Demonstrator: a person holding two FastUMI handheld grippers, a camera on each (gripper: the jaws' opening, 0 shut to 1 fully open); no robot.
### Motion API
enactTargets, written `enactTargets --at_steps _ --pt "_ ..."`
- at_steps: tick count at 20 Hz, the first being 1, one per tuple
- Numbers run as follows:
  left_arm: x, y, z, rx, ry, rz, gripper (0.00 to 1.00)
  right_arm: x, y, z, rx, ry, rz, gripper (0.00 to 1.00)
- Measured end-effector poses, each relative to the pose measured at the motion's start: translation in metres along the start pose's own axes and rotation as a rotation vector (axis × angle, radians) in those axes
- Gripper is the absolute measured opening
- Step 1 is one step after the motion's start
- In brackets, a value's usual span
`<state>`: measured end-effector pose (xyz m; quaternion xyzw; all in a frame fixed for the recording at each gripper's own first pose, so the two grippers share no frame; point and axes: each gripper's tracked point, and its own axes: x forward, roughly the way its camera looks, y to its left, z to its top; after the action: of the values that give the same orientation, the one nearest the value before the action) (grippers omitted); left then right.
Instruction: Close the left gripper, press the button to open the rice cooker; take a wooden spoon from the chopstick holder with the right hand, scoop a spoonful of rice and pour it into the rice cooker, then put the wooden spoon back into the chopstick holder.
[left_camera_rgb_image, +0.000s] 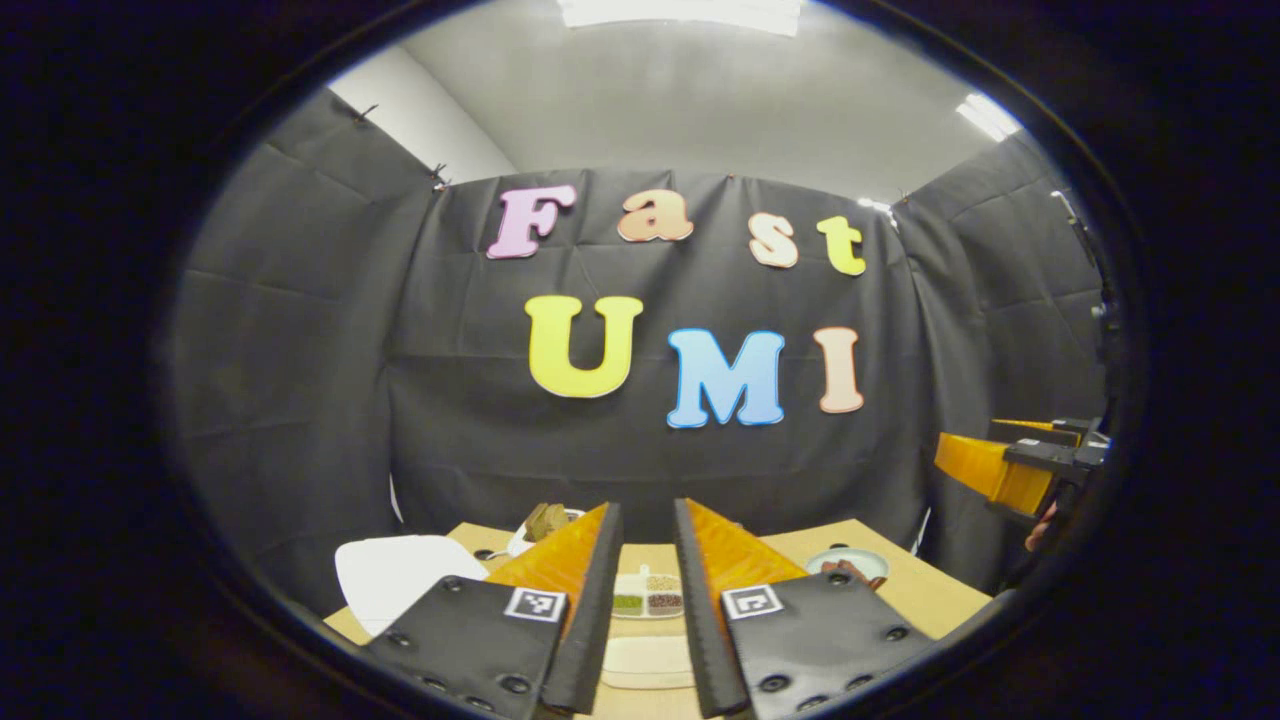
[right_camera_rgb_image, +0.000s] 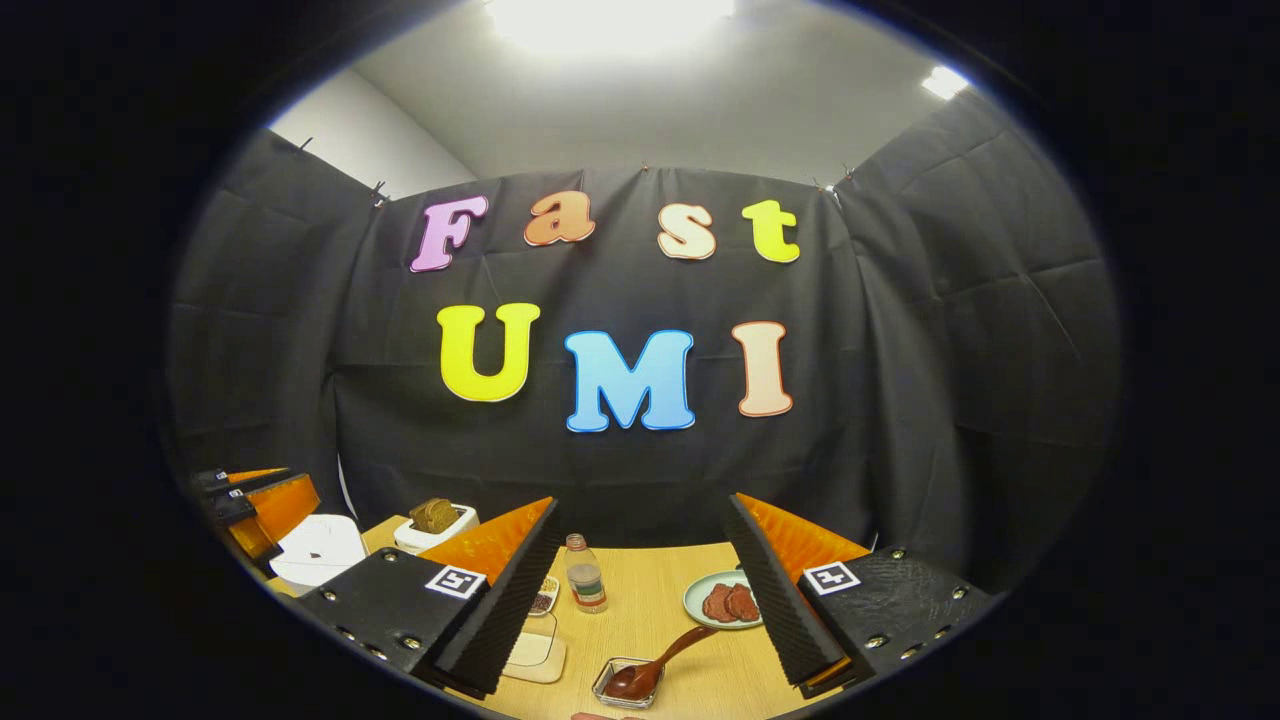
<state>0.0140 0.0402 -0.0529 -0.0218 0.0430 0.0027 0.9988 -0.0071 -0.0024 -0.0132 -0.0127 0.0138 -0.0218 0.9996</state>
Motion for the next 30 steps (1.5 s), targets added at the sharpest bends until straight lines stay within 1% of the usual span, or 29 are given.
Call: enactTargets --at_steps 1,2,3,7,10,11,12,13,15,18,20,23,24,25,28,29,30 --pt "0.002 0.007 -0.011 -0.008 0.029 0.009 0.22 0.0 -0.001 -0.004 0.003 0.01 -0.004 0.99" --pt "0.001 0.014 -0.023 -0.023 0.059 0.006 0.14 0.0 -0.002 -0.007 0.007 0.021 -0.008 0.99" --pt "0.005 0.019 -0.031 -0.036 0.094 0.0 0.09 -0.001 -0.004 -0.011 0.01 0.03 -0.011 0.99" --pt "0.016 0.067 -0.055 -0.038 0.17 0.046 0.08 -0.001 -0.009 -0.021 -0.006 0.053 -0.024 1.0" --pt "0.025 0.111 -0.075 -0.059 0.232 0.103 0.08 -0.001 -0.01 -0.029 -0.013 0.073 -0.032 1.0" --pt "0.029 0.125 -0.086 -0.08 0.263 0.113 0.08 -0.002 -0.011 -0.032 -0.015 0.078 -0.033 0.97" --pt "0.031 0.138 -0.096 -0.112 0.299 0.12 0.05 -0.002 -0.011 -0.033 -0.017 0.082 -0.034 0.99" --pt "0.033 0.153 -0.106 -0.146 0.329 0.138 0.08 -0.002 -0.012 -0.035 -0.02 0.085 -0.036 1.0" --pt "0.039 0.182 -0.123 -0.206 0.391 0.175 0.09 -0.002 -0.015 -0.038 -0.022 0.094 -0.044 0.99" --pt "0.048 0.217 -0.149 -0.263 0.474 0.224 0.09 -0.002 -0.02 -0.044 -0.019 0.11 -0.055 0.99" --pt "0.055 0.23 -0.164 -0.296 0.511 0.245 0.09 -0.002 -0.024 -0.047 -0.018 0.119 -0.063 1.0" --pt "0.065 0.245 -0.182 -0.259 0.553 0.263 0.08 -0.002 -0.029 -0.051 -0.011 0.129 -0.074 0.99" --pt "0.068 0.245 -0.19 -0.254 0.574 0.265 0.06 -0.001 -0.03 -0.053 -0.01 0.135 -0.077 0.99" --pt "0.071 0.245 -0.2 -0.252 0.596 0.27 0.09 -0.002 -0.032 -0.055 -0.01 0.141 -0.082 1.0" --pt "0.067 0.246 -0.217 -0.22 0.649 0.295 0.08 -0.002 -0.034 -0.058 -0.018 0.157 -0.087 0.99" --pt "0.07 0.248 -0.218 -0.211 0.641 0.297 0.12 -0.002 -0.035 -0.061 -0.027 0.163 -0.088 0.99" --pt "0.069 0.247 -0.22 -0.207 0.649 0.296 0.09 -0.002 -0.036 -0.062 -0.036 0.166 -0.088 0.99"
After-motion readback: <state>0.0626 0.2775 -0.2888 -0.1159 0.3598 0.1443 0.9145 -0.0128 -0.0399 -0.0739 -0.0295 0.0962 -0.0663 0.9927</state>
